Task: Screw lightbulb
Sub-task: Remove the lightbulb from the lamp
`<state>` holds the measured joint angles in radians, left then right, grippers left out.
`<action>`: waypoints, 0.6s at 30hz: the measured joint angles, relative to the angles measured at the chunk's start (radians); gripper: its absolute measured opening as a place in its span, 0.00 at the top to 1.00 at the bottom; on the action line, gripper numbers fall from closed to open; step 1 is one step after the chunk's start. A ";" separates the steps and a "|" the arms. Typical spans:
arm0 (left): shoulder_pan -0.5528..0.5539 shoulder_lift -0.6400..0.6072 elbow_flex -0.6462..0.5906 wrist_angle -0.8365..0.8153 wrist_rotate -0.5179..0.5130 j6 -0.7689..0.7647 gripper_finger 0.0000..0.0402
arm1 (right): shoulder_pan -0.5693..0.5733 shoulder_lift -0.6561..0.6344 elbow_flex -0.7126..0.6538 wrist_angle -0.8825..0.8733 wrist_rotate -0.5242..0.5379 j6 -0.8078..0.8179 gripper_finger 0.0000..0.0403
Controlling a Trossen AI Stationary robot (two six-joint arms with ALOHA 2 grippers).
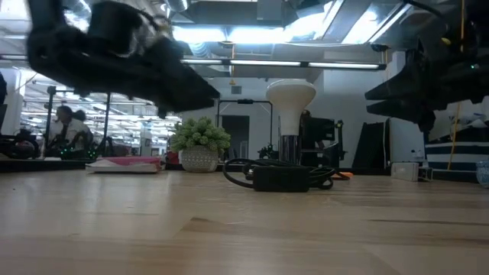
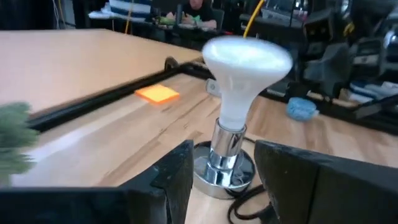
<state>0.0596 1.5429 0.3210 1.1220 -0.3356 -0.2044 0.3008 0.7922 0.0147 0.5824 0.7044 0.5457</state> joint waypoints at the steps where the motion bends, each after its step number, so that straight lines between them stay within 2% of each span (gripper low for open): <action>1: 0.007 0.047 0.026 0.010 0.009 0.003 0.60 | 0.000 0.001 0.000 -0.003 0.000 0.000 0.53; 10: 0.081 0.407 0.217 0.217 0.125 -0.005 0.60 | 0.000 0.012 0.000 -0.010 -0.009 0.000 0.53; 18: 0.118 0.585 0.379 0.258 0.226 0.004 0.60 | 0.000 0.012 0.000 -0.009 -0.016 0.000 0.53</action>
<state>0.1776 2.1276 0.6997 1.3798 -0.1094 -0.2005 0.3008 0.8040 0.0147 0.5739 0.6884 0.5453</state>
